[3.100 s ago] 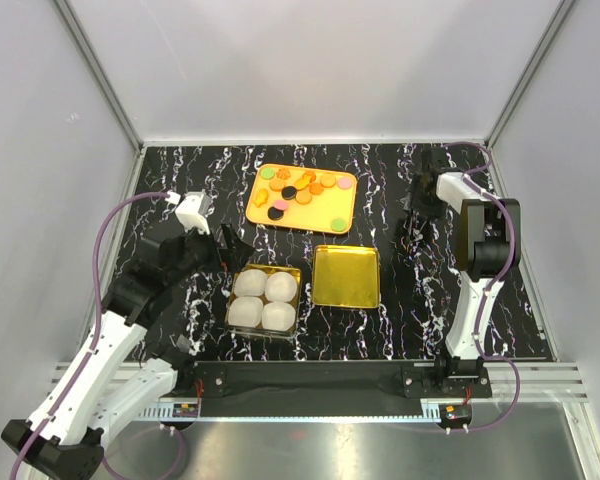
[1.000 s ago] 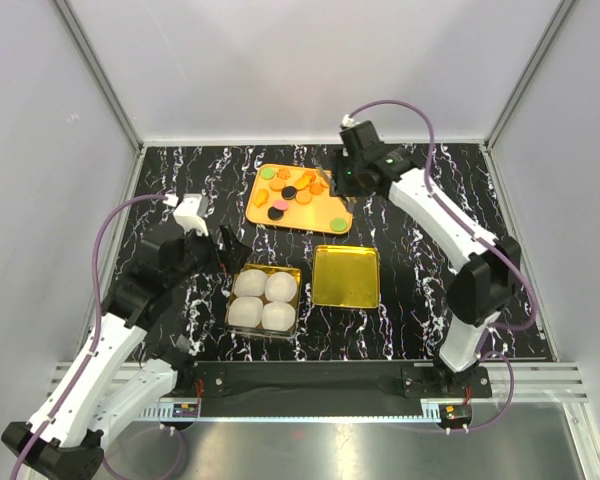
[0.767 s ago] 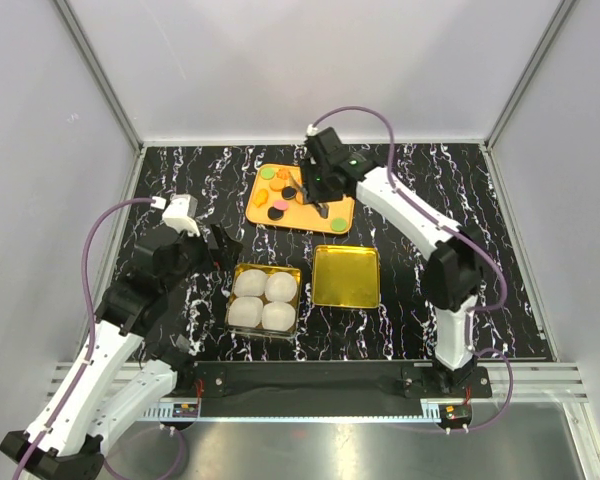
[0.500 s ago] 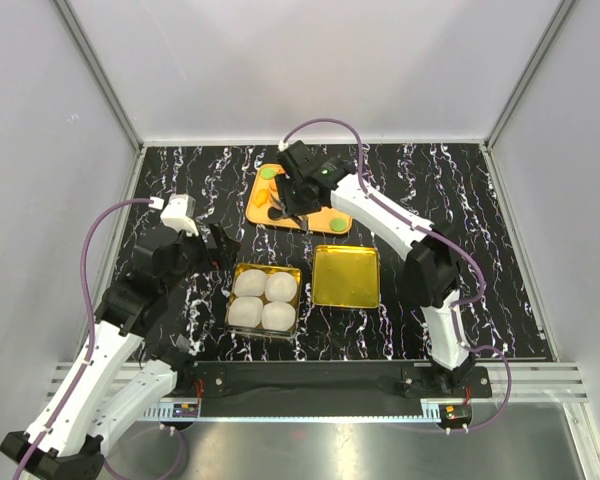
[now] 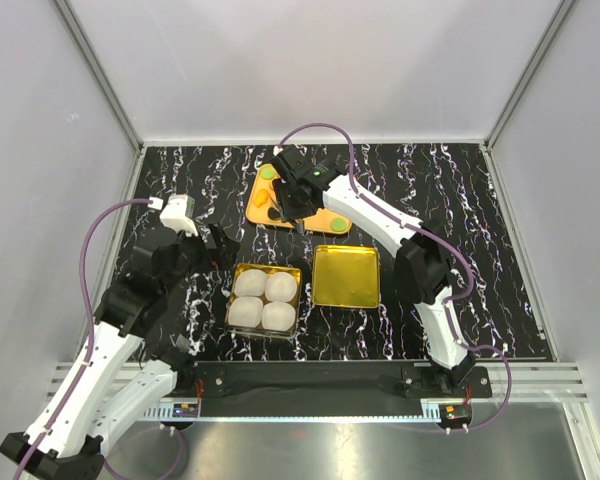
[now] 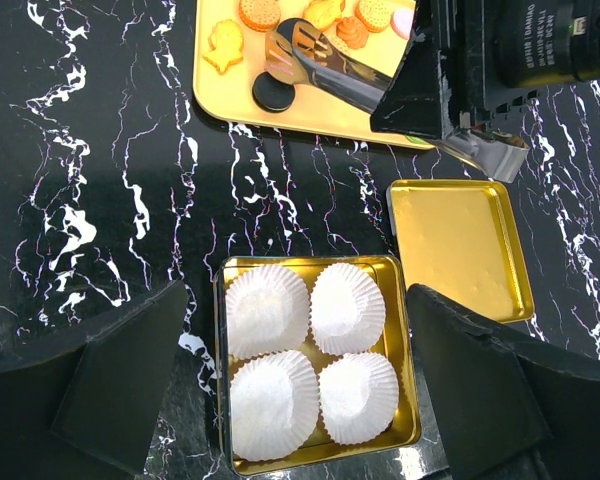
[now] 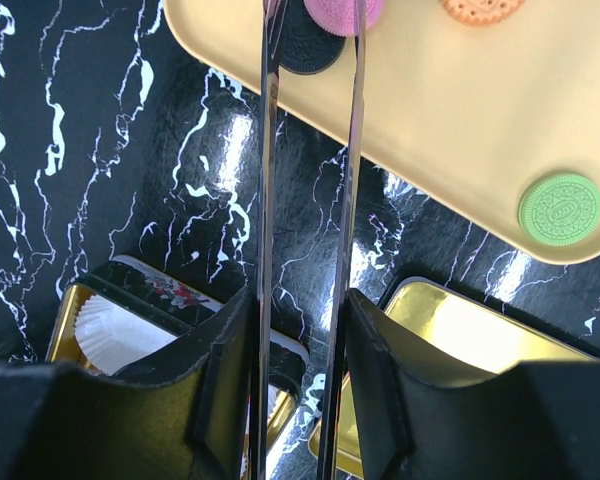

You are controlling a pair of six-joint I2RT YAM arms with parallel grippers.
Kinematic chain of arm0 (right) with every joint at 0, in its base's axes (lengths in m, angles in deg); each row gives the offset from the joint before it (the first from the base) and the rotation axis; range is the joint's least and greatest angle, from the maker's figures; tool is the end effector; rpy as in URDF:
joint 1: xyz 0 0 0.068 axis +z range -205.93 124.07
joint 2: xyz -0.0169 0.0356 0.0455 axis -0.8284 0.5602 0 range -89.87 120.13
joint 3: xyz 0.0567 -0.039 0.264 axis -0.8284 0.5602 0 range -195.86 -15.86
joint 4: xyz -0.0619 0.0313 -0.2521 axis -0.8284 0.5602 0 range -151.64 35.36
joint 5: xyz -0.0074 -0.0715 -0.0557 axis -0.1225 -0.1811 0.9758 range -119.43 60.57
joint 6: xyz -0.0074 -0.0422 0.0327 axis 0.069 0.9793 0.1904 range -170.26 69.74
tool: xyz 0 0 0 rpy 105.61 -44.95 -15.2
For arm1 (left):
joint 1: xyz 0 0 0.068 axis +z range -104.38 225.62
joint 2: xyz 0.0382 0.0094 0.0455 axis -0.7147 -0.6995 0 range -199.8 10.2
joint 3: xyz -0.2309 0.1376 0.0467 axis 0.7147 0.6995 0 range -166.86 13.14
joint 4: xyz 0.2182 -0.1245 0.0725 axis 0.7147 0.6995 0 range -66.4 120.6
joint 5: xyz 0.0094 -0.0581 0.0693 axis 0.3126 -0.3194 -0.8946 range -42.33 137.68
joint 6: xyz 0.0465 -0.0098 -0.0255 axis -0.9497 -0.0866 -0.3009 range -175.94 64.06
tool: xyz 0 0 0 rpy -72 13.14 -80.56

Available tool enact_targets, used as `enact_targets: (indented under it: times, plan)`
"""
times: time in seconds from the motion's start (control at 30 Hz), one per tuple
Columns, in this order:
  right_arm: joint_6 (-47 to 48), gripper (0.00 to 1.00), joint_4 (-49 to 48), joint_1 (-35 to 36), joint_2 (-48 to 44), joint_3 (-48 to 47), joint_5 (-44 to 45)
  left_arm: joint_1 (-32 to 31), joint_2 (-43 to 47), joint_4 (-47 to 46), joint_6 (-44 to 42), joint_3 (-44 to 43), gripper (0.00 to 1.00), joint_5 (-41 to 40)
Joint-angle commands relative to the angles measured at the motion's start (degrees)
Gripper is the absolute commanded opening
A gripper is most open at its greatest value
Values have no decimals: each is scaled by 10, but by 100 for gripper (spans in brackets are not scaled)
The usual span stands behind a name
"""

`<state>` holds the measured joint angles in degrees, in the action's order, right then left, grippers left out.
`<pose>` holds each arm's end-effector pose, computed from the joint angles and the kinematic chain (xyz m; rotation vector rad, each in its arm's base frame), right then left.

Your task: Pack the cookies

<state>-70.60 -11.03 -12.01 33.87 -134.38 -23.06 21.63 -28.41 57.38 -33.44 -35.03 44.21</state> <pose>0.3468 0.3285 0.2799 -0.4807 2.5181 0.2982 0.1336 -0.0570 0.3332 -0.0133 2.0223 -0.4599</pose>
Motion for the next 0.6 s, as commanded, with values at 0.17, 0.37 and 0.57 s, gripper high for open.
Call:
enact_targets:
  times: [0.17, 0.37, 0.57]
  plan:
    - [8, 47, -2, 0, 4, -16, -1, 3, 2, -21, 2, -4, 99, 6]
    - [13, 47, -1, 0, 6, -15, 0, 3, 4, -21, 2, -4, 99, 7]
    - [15, 48, -1, 0, 8, -14, 7, 3, 4, -21, 1, -4, 99, 9]
